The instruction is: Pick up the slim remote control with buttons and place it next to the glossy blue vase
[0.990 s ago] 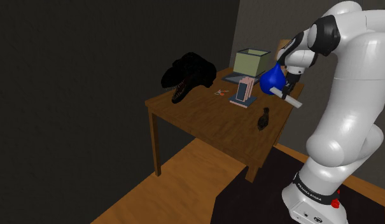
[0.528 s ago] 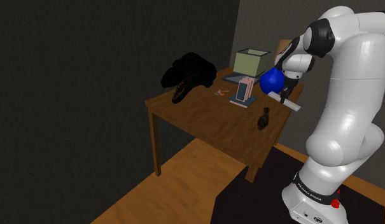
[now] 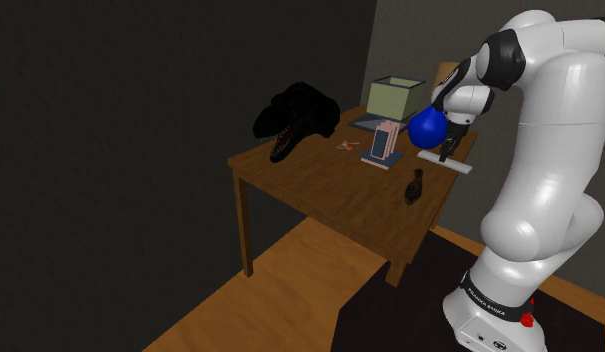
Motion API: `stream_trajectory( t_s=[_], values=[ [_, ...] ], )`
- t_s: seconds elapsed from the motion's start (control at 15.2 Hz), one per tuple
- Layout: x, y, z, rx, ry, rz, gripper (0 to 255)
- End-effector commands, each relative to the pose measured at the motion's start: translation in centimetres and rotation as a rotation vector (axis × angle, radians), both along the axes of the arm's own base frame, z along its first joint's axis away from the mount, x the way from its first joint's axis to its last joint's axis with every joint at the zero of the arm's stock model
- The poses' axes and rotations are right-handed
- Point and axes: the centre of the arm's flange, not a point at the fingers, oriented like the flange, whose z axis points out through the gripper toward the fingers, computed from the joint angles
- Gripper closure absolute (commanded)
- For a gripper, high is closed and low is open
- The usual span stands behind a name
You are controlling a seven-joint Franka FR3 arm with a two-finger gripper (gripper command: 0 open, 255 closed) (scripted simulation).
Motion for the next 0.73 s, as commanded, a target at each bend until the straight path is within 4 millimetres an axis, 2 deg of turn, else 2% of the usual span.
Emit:
stream_trajectory(
  t_s=[0.0, 0.13, 0.4, 0.66],
  values=[
    [0.0, 0.0, 0.0, 0.0, 0.0, 0.0, 0],
    [0.0, 0.0, 0.0, 0.0, 0.0, 0.0, 0],
    [0.0, 0.1, 5.0, 0.0, 0.0, 0.0, 0],
    [0.0, 0.1, 5.0, 0.0, 0.0, 0.0, 0]
  ],
)
